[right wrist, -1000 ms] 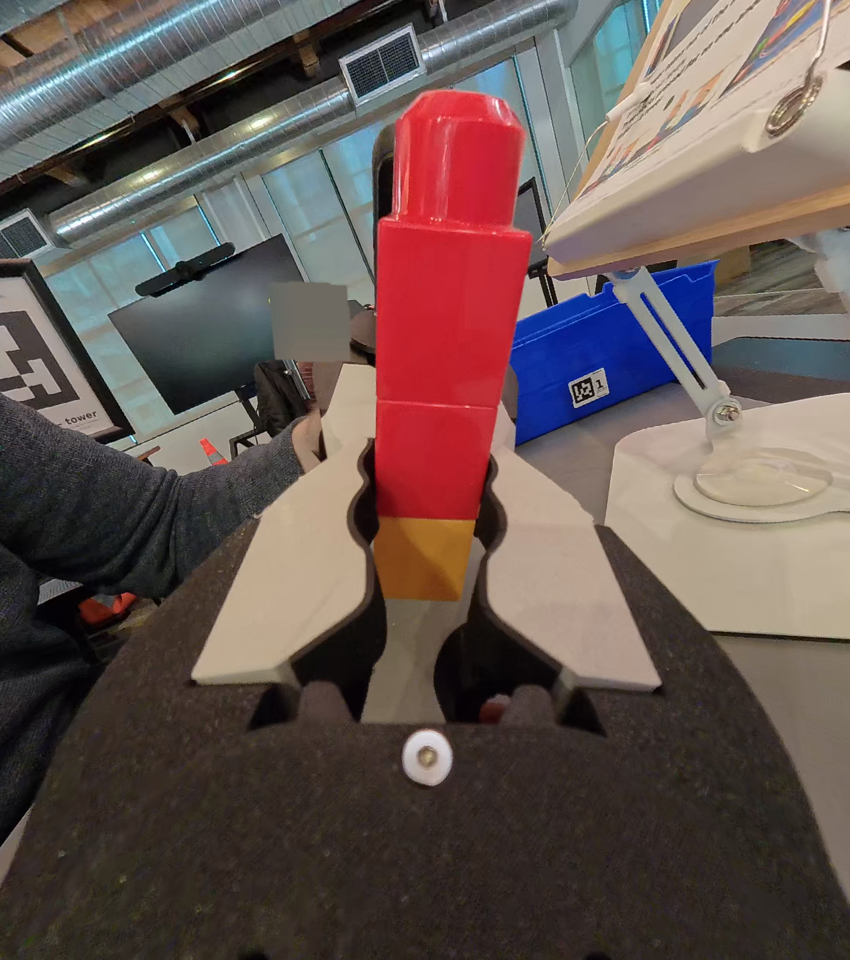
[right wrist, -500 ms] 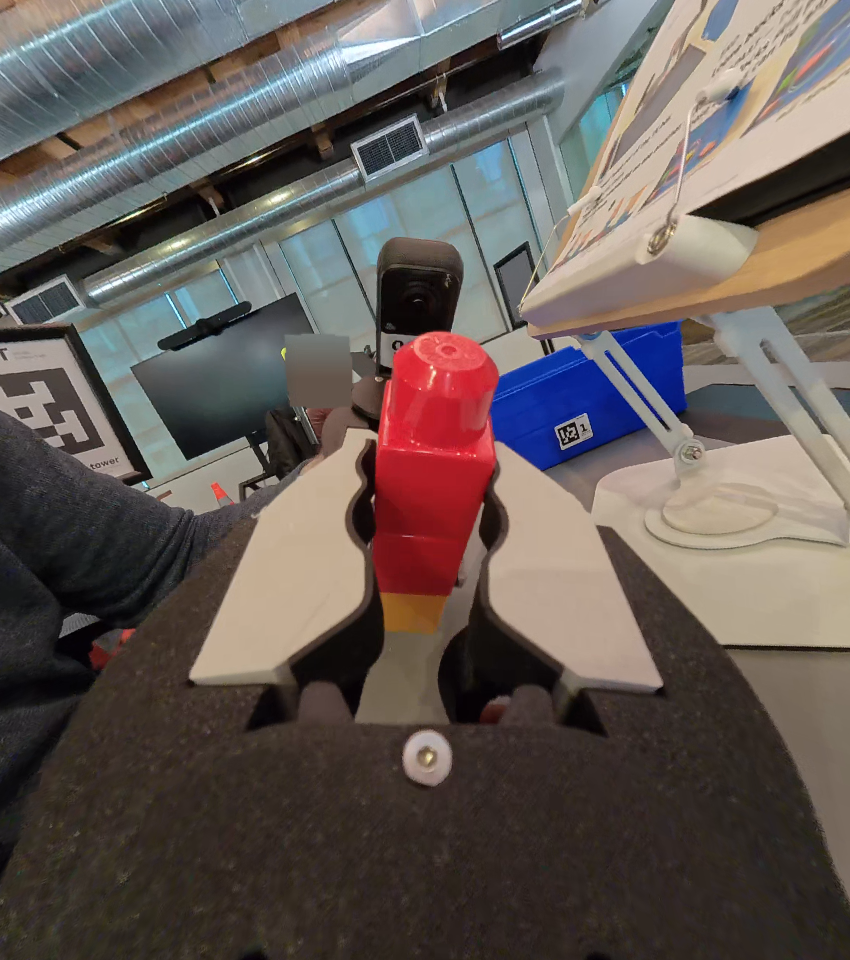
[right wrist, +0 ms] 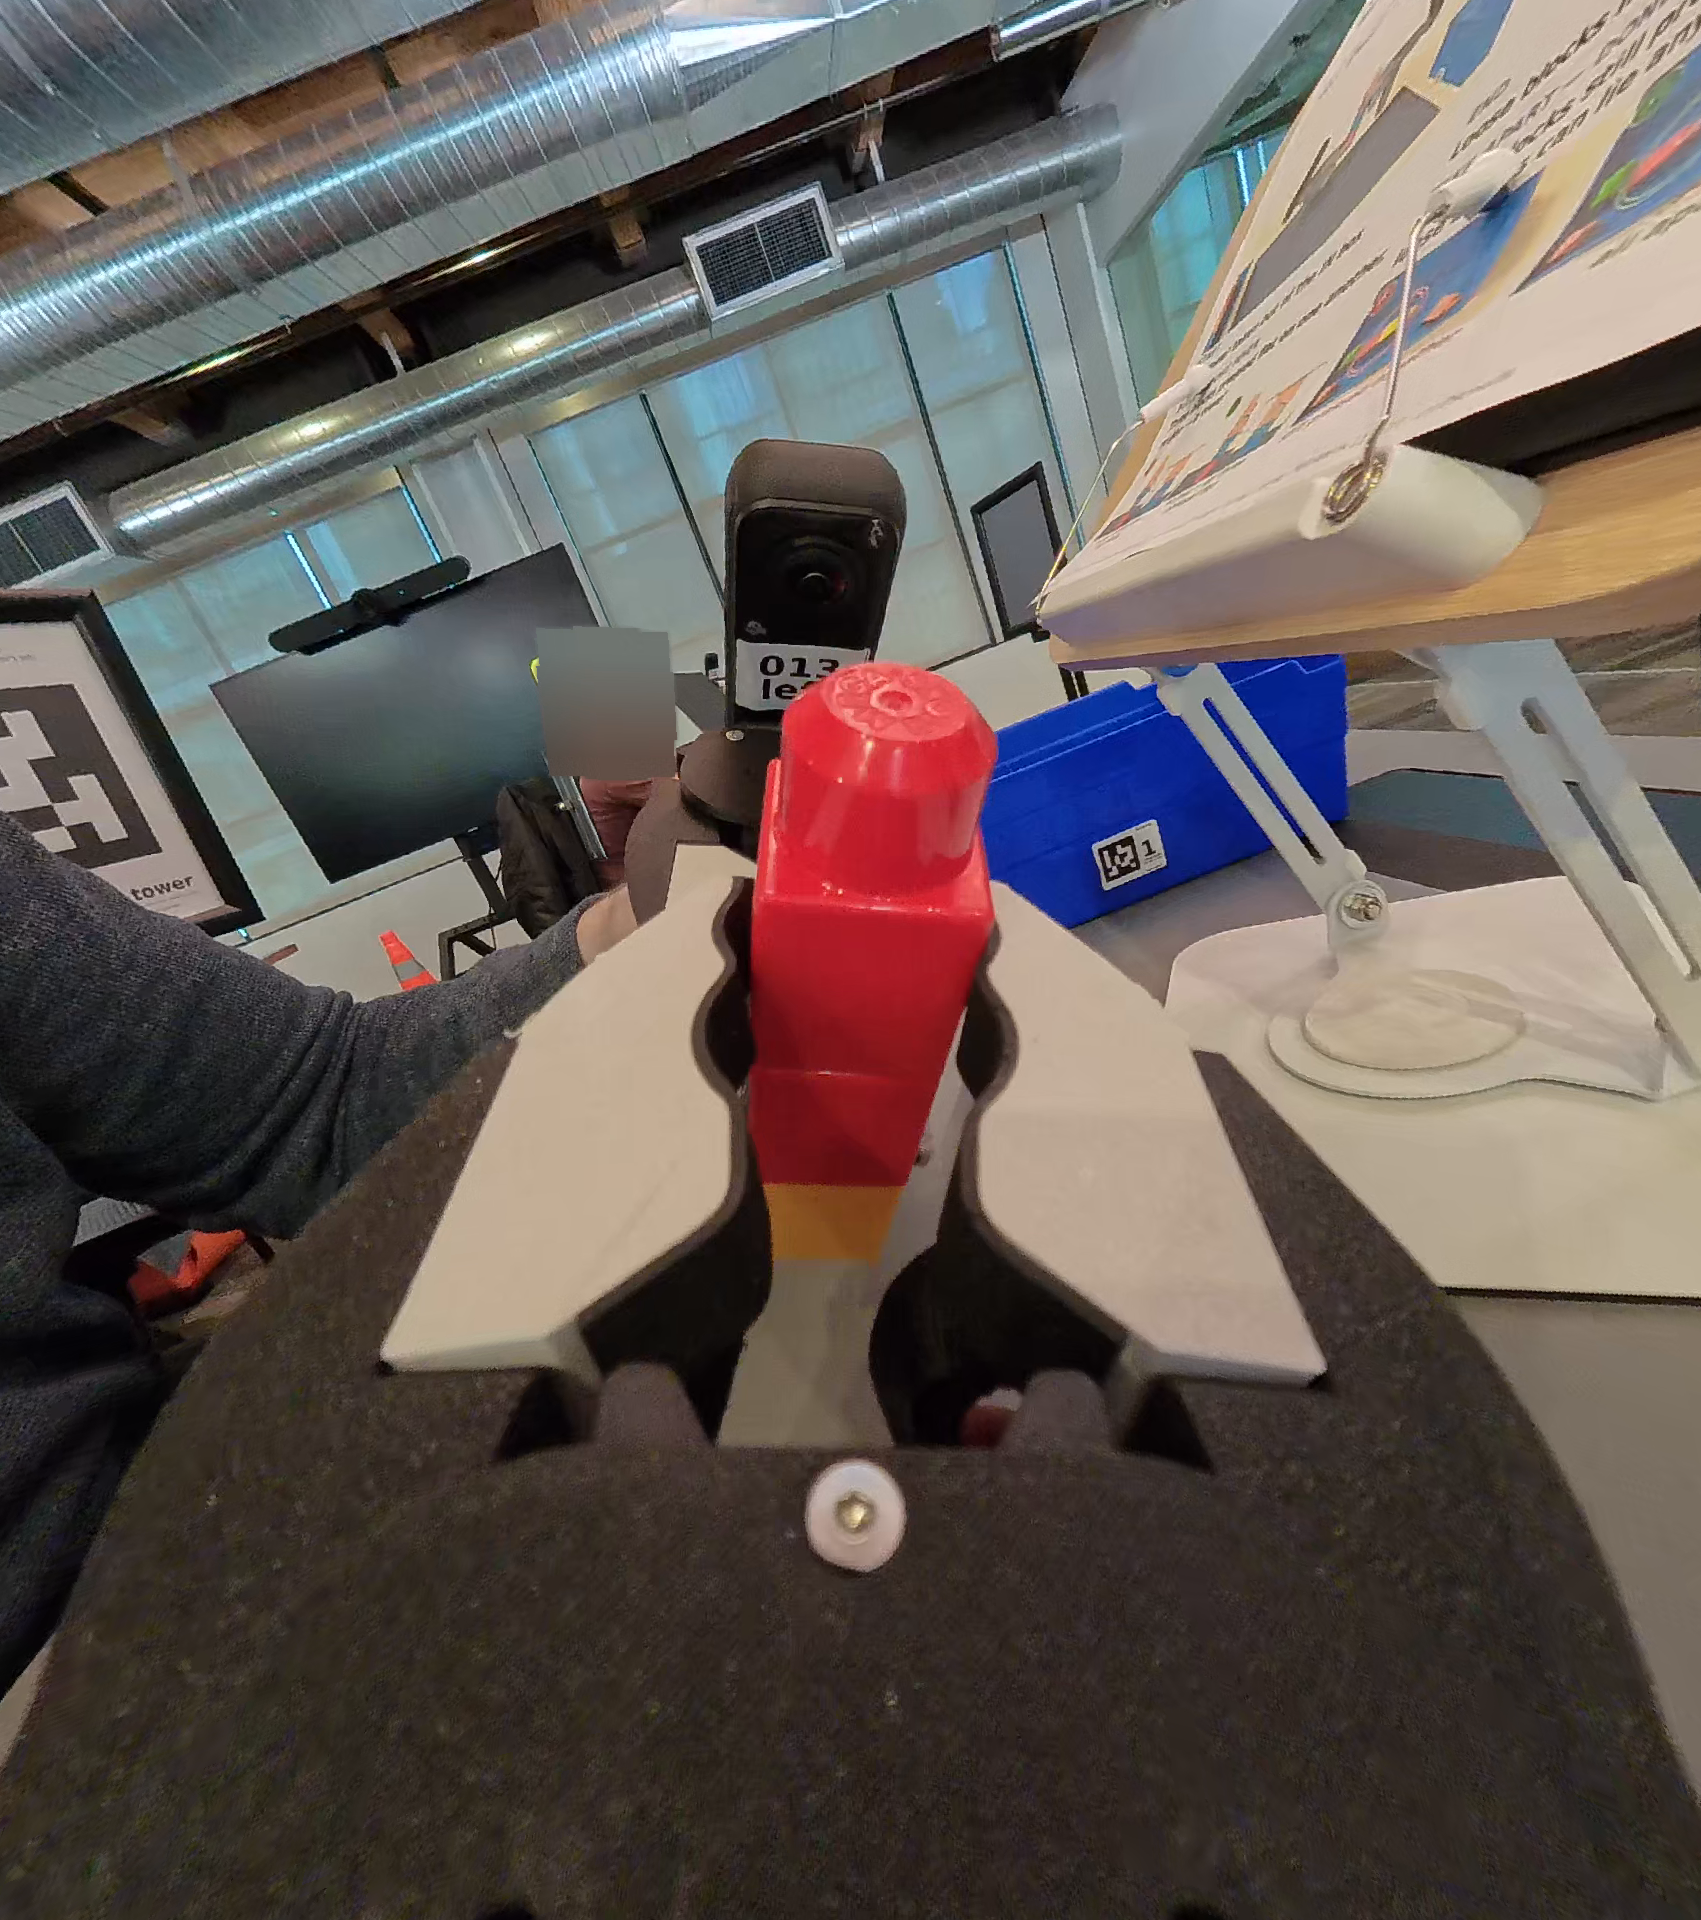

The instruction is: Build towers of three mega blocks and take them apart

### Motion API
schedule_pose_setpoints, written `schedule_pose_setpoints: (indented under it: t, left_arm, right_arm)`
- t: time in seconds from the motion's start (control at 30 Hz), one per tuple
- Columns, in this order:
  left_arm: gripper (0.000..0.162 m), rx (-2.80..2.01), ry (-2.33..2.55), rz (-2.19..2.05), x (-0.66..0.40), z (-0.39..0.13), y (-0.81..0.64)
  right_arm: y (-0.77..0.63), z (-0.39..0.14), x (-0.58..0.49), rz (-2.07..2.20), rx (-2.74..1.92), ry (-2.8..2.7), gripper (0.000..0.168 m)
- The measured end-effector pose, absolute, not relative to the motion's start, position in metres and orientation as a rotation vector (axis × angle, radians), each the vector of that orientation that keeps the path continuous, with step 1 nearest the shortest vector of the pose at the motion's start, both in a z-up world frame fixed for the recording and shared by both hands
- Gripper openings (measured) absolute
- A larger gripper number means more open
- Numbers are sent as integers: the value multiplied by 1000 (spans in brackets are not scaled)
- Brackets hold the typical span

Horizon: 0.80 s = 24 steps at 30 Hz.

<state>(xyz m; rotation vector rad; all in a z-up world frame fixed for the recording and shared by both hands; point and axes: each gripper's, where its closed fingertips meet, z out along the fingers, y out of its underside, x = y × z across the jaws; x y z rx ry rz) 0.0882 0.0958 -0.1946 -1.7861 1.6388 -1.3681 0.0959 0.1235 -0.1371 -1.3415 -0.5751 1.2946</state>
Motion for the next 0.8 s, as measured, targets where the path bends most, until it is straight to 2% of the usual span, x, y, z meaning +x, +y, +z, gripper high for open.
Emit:
schedule_pose_setpoints:
  t: [0.5, 0.57, 0.63, 0.7, 0.8]
  left_arm:
    - [36, -1755, 1660, -1360, 86, -187, 94]
    - [44, -1740, 1612, -1397, 84, -175, 98]
    - [45, -1710, 1589, -1368, 79, -162, 103]
    - [39, -1683, 1569, -1321, 72, -148, 109]
    - [15, -1635, 1525, -1290, 62, -124, 116]
  right_arm:
    - [117, -123, 106, 1235, -1356, -672, 36]
    - [115, -110, 113, 1182, -1349, -676, 36]
    - [114, -92, 126, 1124, -1346, -669, 36]
    - [116, -75, 147, 1029, -1357, -653, 36]
    - [131, -53, 194, 839, -1416, -599, 36]
